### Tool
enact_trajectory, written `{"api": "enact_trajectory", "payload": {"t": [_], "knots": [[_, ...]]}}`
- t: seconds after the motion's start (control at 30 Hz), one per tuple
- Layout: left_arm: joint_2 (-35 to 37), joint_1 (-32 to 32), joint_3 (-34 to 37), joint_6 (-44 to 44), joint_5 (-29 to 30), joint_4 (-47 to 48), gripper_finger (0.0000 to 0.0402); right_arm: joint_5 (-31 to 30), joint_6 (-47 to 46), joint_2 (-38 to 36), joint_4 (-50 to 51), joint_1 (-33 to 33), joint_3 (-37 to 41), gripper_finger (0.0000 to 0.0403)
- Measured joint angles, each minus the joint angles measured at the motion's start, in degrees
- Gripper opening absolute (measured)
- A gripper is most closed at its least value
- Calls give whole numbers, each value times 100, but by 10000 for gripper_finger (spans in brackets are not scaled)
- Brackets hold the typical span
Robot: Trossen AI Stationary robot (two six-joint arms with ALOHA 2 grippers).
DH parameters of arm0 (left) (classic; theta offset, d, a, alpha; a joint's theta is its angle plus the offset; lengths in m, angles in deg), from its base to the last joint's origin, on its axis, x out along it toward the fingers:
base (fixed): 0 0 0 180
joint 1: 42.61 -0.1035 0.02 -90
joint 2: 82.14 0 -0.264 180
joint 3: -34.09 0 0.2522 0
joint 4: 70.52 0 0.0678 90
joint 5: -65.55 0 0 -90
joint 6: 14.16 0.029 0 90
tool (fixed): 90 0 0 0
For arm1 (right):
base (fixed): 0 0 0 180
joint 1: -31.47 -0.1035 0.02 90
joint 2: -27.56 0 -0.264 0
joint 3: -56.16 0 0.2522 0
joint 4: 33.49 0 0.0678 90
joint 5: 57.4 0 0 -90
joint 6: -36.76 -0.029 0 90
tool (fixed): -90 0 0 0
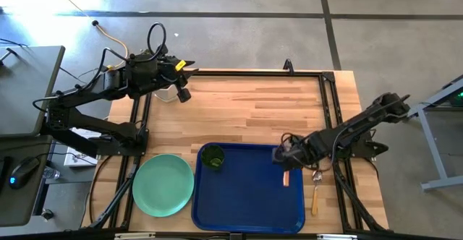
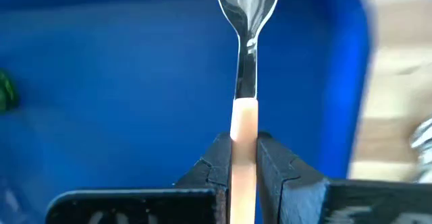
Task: Pick and place plate/cup/fork/spoon on tray
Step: Put the orange fork to the right of the green glass on the blue tray
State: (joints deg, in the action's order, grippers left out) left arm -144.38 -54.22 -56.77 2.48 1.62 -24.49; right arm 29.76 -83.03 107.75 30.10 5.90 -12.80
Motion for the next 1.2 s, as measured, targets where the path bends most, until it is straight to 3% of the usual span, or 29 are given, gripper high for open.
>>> {"api": "enact_trajectory", "payload": {"t": [0.3, 0.6, 0.87, 1.2], "knots": [[0, 0, 0, -123, 213, 1, 106, 189, -665, 750, -1170, -653, 0, 16], [0, 0, -1, -157, 229, 5, 106, 464, -856, 1228, -1882, -831, -18, 16], [0, 0, -4, -158, 227, 4, 106, 500, -828, 1619, -1194, -829, -406, 16], [0, 0, -4, -153, 224, 5, 106, 504, -830, 1948, -1189, -829, -424, 16]]}}
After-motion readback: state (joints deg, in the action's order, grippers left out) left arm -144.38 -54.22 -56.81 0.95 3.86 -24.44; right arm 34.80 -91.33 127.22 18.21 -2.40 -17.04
